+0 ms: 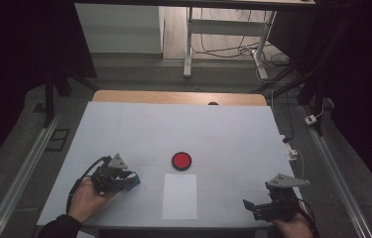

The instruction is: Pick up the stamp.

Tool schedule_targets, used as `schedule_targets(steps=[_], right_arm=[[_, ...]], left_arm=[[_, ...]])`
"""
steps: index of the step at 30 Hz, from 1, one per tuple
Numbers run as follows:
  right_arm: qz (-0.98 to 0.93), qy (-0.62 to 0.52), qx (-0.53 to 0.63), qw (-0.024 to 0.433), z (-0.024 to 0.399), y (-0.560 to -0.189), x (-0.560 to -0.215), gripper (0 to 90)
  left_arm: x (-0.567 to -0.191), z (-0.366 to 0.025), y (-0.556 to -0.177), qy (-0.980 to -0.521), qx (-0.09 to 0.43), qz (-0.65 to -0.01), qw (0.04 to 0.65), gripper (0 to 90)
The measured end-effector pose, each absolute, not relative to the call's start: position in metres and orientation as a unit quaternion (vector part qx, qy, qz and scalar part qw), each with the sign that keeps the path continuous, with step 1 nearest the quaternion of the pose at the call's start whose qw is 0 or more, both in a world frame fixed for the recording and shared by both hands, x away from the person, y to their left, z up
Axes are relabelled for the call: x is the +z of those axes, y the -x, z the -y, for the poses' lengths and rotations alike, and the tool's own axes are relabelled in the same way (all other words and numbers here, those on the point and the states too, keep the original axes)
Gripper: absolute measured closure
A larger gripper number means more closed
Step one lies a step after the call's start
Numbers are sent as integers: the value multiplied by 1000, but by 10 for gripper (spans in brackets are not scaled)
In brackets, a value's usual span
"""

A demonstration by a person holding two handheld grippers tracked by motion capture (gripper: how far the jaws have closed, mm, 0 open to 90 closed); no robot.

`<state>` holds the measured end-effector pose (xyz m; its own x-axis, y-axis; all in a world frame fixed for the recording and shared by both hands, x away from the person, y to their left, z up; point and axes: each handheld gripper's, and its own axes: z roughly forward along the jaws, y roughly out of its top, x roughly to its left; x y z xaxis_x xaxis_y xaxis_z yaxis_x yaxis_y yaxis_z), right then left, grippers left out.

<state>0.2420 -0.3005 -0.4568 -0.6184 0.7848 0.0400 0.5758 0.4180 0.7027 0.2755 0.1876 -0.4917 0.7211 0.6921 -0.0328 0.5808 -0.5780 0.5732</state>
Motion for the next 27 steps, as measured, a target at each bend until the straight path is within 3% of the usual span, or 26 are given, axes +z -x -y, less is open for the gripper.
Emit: schedule_targets(steps=[27], right_arm=[[-831,-407,348,150,299,-242,-457,0]], left_arm=[[-458,-170,-272,-879,86,-317,346,706]])
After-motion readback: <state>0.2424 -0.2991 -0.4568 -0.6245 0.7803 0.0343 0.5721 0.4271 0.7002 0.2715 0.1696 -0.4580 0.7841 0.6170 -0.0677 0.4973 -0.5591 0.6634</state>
